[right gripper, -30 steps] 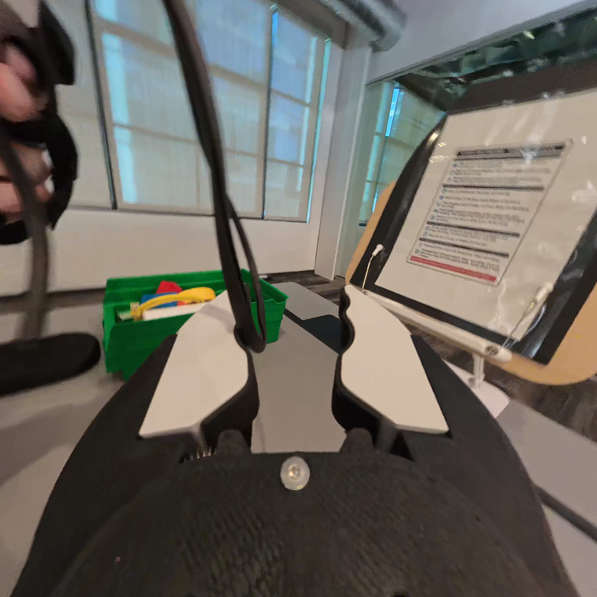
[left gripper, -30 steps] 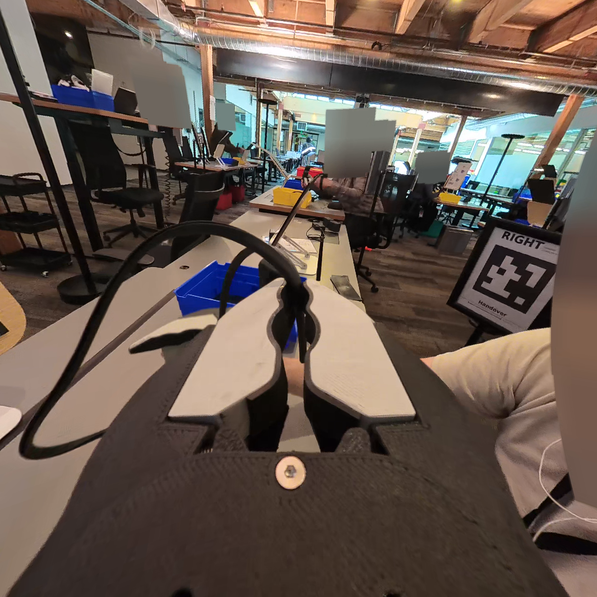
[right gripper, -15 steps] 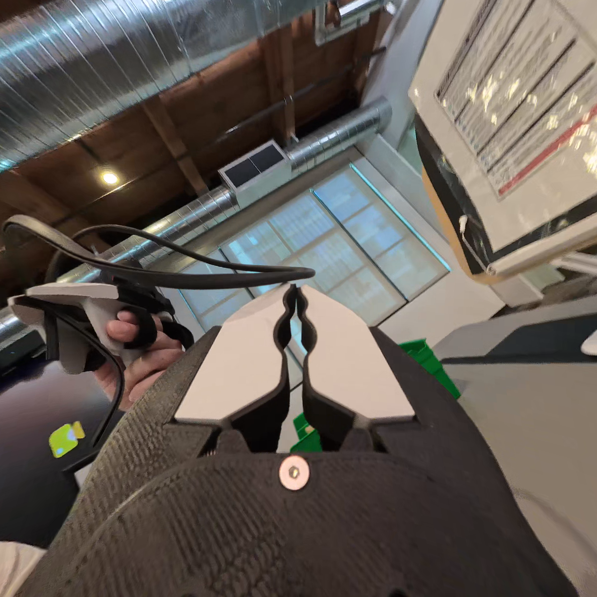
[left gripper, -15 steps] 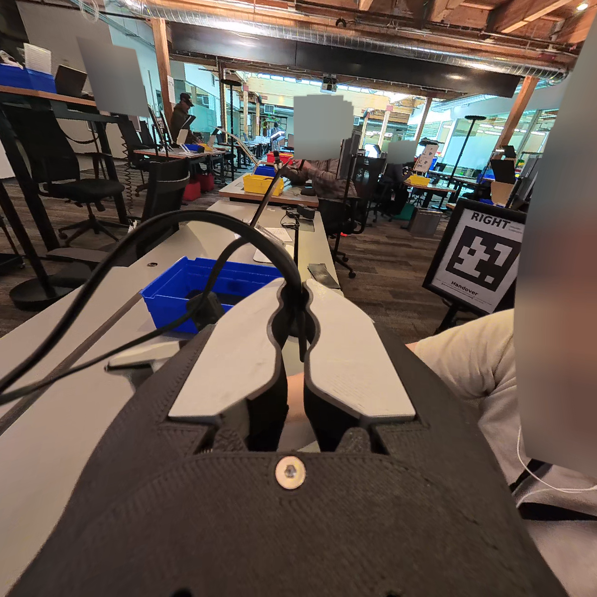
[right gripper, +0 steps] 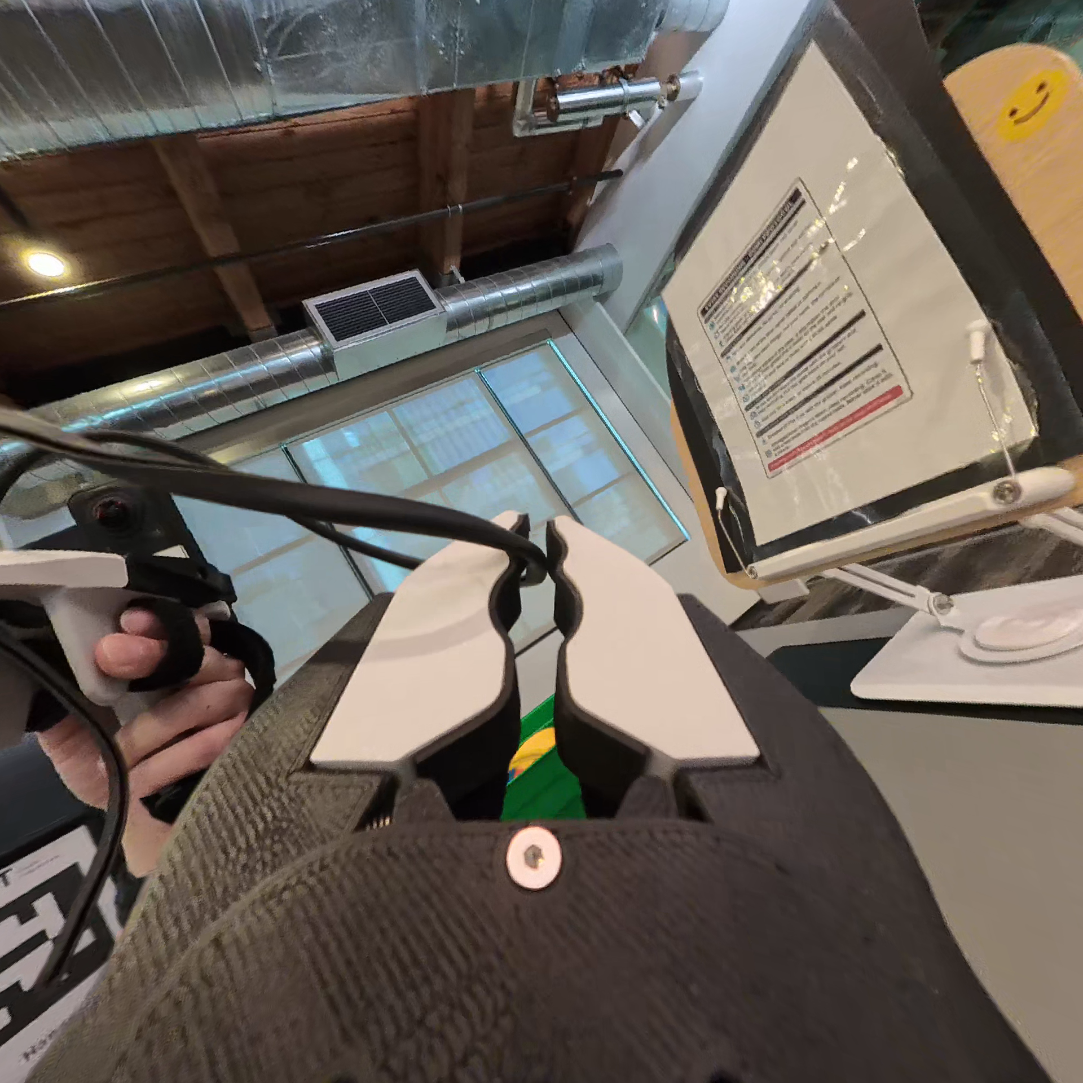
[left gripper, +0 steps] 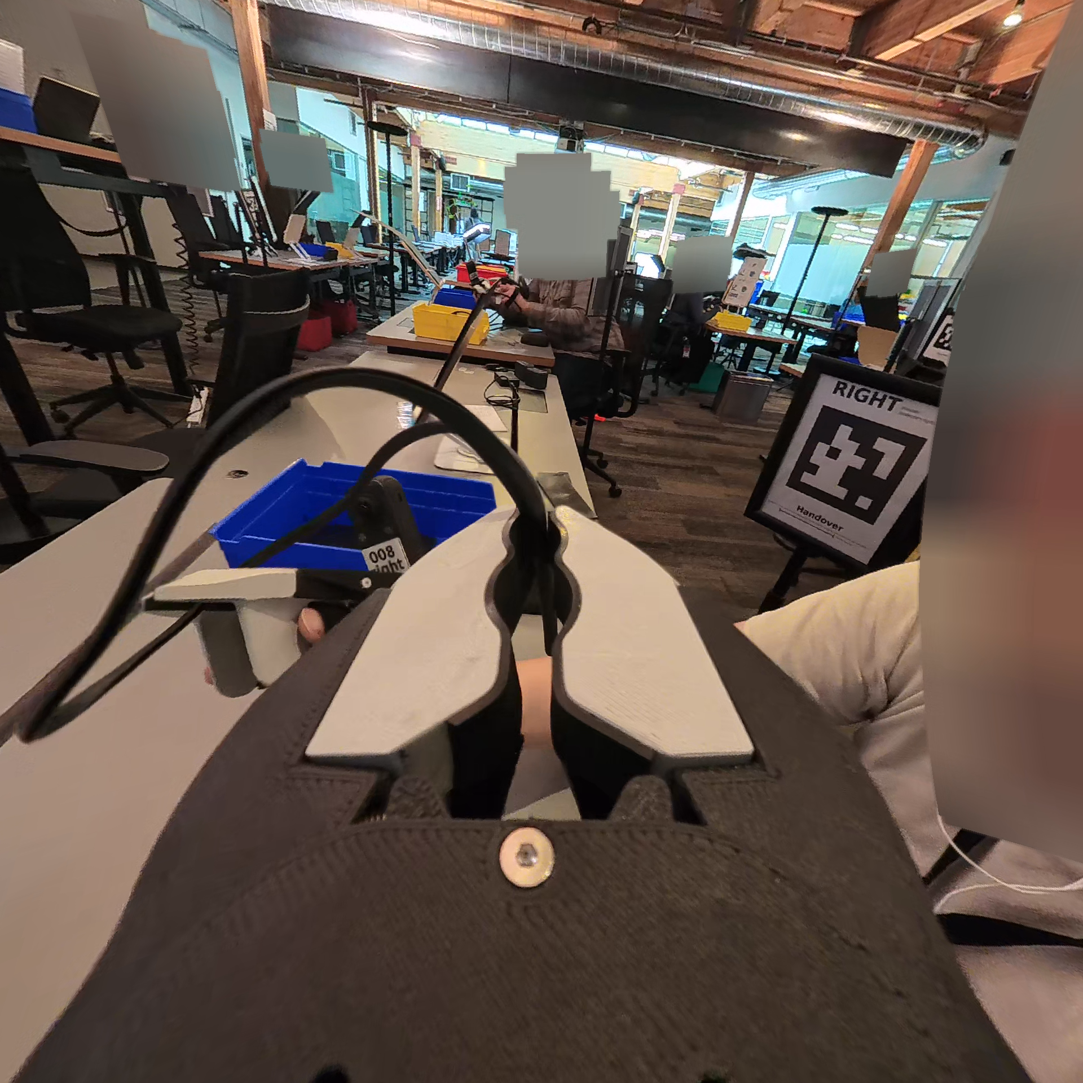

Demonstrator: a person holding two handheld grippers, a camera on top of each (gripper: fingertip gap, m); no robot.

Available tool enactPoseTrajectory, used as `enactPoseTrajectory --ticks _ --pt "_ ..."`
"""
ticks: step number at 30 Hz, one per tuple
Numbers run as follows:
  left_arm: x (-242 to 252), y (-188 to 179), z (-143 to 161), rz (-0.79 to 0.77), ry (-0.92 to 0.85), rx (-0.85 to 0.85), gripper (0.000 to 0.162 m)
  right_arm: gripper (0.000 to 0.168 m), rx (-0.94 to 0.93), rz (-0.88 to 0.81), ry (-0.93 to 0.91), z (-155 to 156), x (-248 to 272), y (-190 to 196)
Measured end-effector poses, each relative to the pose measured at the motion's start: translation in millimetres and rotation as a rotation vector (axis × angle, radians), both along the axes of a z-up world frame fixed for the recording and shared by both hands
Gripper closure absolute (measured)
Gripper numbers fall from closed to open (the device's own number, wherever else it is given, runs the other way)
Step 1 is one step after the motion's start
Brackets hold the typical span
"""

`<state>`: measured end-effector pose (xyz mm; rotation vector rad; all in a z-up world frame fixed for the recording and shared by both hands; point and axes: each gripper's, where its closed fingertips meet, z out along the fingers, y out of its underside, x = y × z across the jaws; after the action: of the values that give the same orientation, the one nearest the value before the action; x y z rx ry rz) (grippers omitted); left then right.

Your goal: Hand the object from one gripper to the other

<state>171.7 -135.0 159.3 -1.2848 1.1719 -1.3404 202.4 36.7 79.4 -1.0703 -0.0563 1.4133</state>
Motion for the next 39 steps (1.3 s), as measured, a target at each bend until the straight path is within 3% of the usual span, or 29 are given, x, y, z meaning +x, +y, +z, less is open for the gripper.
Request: enactPoseTrajectory --ticks 4,8,12,16,21,29,32,34,39 --pt "-10 14 -2 0.069 0.014 -0.004 0.157 0.163 -0.002 0.0 -0.078 4 11 7" --pt "-33 37 -20 0.137 0.099 -0.056 0.158 0.163 0.025 -0.135 -0.444 9 37 15" --pt "-49 55 -49 0.137 0.202 -0.125 0.157 0.162 0.079 -0.386 -0.77 28 88 8" --pt "-45 56 -78 0.035 0.303 -0.192 0.157 0.162 0.109 -0.444 -0.942 44 107 -16" --pt "-23 59 -100 -0.047 0.365 -0.242 0.157 0.162 0.091 -0.47 -1.216 66 121 -11" --pt "18 37 -94 -0.243 0.269 -0.225 0.157 0.162 0.017 -0.413 -1.553 129 123 -12" --pt "22 51 -99 -0.15 0.276 -0.158 0.132 0.162 0.022 -0.468 -1.624 162 125 -18" --pt "17 66 -94 -0.06 0.238 -0.085 0.124 0.162 0.012 -0.496 -1.661 181 128 -25" --pt "-9 71 -37 0.04 -0.06 -0.015 0.104 0.162 0.0 -0.595 -1.862 207 145 -48"
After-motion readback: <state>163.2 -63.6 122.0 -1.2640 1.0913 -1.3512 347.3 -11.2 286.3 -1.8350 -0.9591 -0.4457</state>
